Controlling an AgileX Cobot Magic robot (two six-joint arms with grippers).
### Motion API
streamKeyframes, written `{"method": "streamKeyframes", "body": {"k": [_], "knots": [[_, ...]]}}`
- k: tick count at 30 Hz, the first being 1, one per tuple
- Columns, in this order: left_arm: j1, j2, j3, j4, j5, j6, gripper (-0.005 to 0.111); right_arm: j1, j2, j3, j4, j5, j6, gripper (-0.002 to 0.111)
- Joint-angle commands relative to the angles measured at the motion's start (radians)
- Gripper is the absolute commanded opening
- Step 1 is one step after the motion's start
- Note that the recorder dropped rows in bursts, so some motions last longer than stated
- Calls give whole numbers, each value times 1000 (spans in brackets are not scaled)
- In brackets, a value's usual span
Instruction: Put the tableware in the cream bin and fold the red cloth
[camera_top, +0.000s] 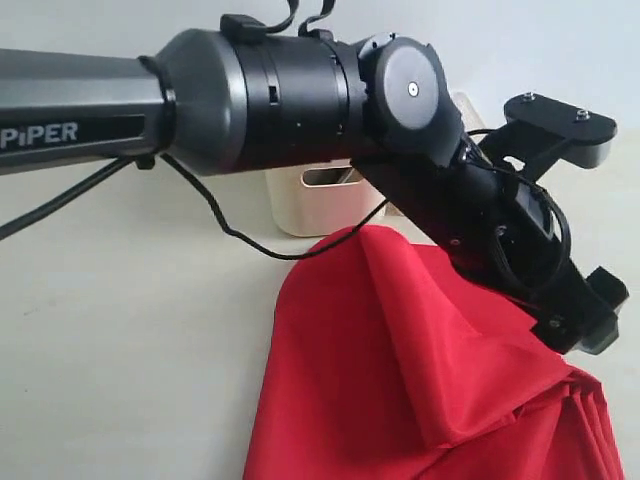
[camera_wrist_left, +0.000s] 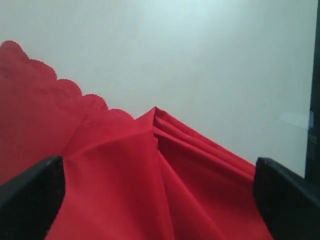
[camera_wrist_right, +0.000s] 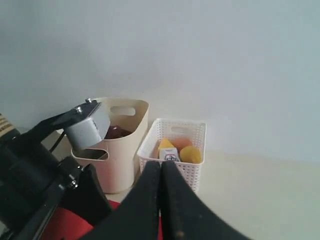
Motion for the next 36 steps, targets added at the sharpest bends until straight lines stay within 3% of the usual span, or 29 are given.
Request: {"method": "streamKeyframes", "body": {"k": [1,5,9,24,31,36], "knots": [[0,-85,-4,158,50,-96,95,-7,37,-63,0,-5,-1,0],[3,-159,16,298,97,-166,88,-7,61,-117,0,-7,-1,0],[38,-242,74,303,109,-181,85,-7,61,-126,0,-13,-1,0],[278,-523,440,226,37,-212,85,-7,61,-126,-2,-41,-4,0],[369,-609,450,249,181,-212,85,-7,51,-126,-2,21,2,0],[434,-686,452,257,176,-205,85,-7,62,-126,112,138,83,0]]}}
